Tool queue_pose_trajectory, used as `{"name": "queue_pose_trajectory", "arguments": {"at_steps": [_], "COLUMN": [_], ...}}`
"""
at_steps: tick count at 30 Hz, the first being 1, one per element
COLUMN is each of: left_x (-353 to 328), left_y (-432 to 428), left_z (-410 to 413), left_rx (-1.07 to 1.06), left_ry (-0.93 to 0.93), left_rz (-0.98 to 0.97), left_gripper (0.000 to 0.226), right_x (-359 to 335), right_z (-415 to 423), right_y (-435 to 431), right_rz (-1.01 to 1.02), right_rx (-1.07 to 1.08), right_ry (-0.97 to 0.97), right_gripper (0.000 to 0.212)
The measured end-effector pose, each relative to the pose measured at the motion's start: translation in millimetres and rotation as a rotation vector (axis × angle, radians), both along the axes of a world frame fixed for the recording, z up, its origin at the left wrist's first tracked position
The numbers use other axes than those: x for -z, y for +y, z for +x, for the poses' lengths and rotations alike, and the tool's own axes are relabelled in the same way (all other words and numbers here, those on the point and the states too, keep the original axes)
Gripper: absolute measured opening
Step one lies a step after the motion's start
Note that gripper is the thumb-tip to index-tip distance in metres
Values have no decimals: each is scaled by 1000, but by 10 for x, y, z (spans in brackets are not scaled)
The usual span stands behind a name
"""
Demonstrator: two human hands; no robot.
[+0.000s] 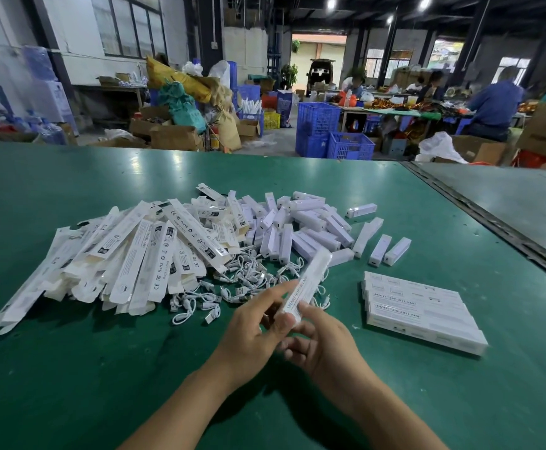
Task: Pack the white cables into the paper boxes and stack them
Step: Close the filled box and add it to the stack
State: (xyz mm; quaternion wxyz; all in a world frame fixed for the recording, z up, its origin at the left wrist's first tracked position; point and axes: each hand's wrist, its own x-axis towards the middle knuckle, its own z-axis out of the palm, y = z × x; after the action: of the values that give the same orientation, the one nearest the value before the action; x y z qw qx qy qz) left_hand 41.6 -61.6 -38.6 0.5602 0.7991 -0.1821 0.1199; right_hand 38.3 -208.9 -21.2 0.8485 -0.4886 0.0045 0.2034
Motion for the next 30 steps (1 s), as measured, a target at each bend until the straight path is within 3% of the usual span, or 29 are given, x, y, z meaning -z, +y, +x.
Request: {"name": "queue_pose_trajectory", "arguments": {"at_steps": [3,8,14,17,23,27,30], "left_x": [35,130,176,169,142,115,106], "left_y": [-22,9,15,25,43,34,37], "left_z": [27,97,140,134,130,122,117], "left_rx": [-60,-157,-170,-167,-193,-205,-213], "left_ry": [6,56,98,112,133,142,144], "left_rz": [-34,-77,-84,-96,-128,-142,-159], "left_gripper": [61,33,27,20,31,22,27], "right_x": [19,-18,-26,-40,-37,-67,-60], "right_z": [-18,44,147,195,211,215,215], "right_y": [82,46,-142,-213,-304,-347,-377], "right_rz": [113,271,337,344,347,400,413], "right_rx": [203,503,727,771,730,683,632], "right_ry": [-1,145,331,375,405,425,463], "right_gripper": [26,12,17,14,8,28,42]}}
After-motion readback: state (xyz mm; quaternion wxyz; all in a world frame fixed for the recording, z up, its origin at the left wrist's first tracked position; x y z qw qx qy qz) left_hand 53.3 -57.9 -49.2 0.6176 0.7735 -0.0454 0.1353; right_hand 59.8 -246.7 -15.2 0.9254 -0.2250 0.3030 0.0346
